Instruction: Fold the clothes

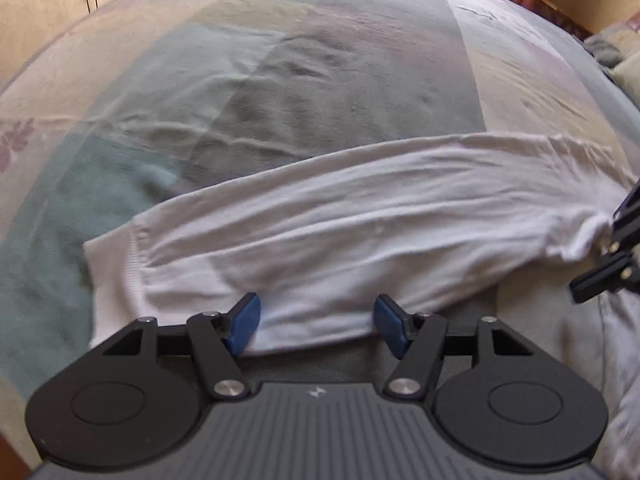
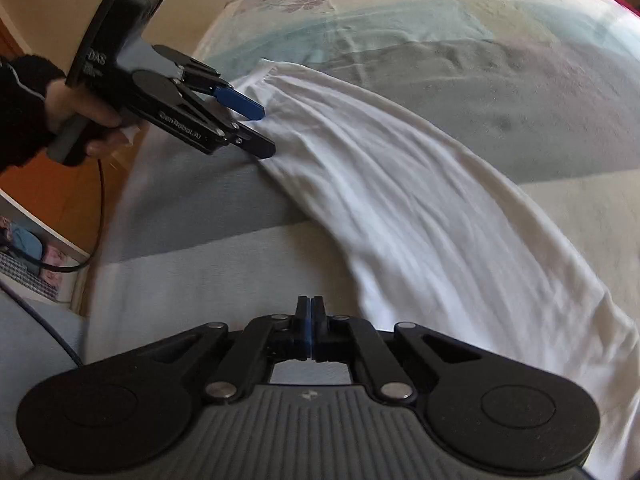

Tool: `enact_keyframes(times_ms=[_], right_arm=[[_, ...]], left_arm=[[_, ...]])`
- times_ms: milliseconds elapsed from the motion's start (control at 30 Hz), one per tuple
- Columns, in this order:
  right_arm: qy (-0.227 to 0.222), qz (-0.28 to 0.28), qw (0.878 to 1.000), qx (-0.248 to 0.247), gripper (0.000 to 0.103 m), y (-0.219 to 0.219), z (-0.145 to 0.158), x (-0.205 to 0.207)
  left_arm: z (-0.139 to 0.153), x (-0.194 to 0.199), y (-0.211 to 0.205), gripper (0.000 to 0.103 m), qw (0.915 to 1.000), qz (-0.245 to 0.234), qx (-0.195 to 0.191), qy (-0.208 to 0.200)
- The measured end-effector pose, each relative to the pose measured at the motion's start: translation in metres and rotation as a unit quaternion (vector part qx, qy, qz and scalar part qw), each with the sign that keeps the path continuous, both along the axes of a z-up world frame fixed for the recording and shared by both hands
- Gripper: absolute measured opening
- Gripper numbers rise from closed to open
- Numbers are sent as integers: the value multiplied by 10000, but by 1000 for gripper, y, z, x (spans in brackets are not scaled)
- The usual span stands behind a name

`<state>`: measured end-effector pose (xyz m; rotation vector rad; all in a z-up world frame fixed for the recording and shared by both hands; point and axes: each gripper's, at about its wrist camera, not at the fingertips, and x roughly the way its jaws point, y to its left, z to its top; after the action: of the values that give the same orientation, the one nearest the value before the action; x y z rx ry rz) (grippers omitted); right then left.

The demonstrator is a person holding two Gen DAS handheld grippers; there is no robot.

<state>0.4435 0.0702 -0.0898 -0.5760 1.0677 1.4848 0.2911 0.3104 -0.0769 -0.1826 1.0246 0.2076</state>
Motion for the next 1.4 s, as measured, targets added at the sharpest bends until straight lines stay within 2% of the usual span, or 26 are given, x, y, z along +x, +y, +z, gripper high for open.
enact_keyframes(times_ms=[33, 100, 133, 200, 300, 333, 367, 400, 433, 500, 533, 600, 667, 733, 800, 867, 933, 1033, 1133, 1167, 1233, 1400], right_arm=[[-6, -277, 9996, -30, 12, -4, -1, 3], [-18, -831, 9965, -89, 13, -11, -3, 9], [-24, -1107, 9938, -118, 19, -15, -5, 12], [-36, -1657, 9860, -177, 26, -22, -7, 19], [-54, -2470, 9686, -264, 26, -33, -10, 28], [-60, -2738, 9613, -292, 29, -36, -12, 31], [-65, -3004, 9533, -321, 32, -40, -13, 34], [-71, -3267, 9445, -349, 43, -44, -14, 37], [-59, -3251, 9452, -286, 56, -38, -14, 33], [-16, -2938, 9558, -110, 57, -18, -11, 21], [-12, -2777, 9606, -78, 58, -11, -9, 17], [33, -2565, 9665, -4, 60, -2, -5, 13], [152, -2526, 9674, 134, 59, -4, 2, 12], [2, -2651, 9640, 183, 59, -18, 9, 10], [-305, -2816, 9590, 78, 60, -35, 12, 9], [-426, -3054, 9513, -31, 60, -56, 9, 13], [-435, -3343, 9414, -136, 65, -75, 4, 17], [-430, -3778, 9244, -292, 67, -104, -5, 24], [-457, -4159, 9073, -411, 67, -129, -11, 29], [-484, -4225, 9039, -451, 67, -135, -12, 29], [-544, -4327, 8983, -536, 68, -147, -13, 29], [-646, -4608, 8821, -730, 71, -178, -14, 30]], left_arm=[[2, -1, 0, 64, 10000, -1, 25, 8], [5, -4, 0, 64, 10000, -2, 74, 25], [9, -2, -1, 65, 9999, -69, 69, -78], [11, 8, -9, 72, 9991, -329, 106, -232], [-4, 25, -18, 72, 9975, -611, 341, 55], [-11, 24, -17, 72, 9969, -641, 418, 161], [-18, 21, -14, 77, 9964, -648, 496, 238], [-21, 14, -9, 79, 9968, -610, 483, 194], [-22, 6, -1, 80, 9975, -525, 451, 173], [-24, -7, 18, 92, 9982, -278, 464, 269], [-23, -10, 25, 92, 9981, -167, 488, 329], [-17, -10, 36, 88, 9974, 30, 556, 461], [-6, -2, 33, 84, 9957, 73, 807, 458], [7, 8, 25, 84, 9989, -61, 451, 136], [14, 23, 10, 86, 9996, -216, 40, -178], [12, 40, -12, 86, 9978, -451, -287, -385], [5, 55, -39, 86, 9951, -769, -397, -475], [-12, 65, -73, 86, 9909, -1229, -177, -510], [-26, 59, -83, 87, 9881, -1430, 328, -457], [-27, 53, -79, 89, 9878, -1427, 413, -471], [-24, 39, -57, 89, 9912, -1224, 325, -396], [-15, 15, -1, 89, 9982, -476, 336, 104]])
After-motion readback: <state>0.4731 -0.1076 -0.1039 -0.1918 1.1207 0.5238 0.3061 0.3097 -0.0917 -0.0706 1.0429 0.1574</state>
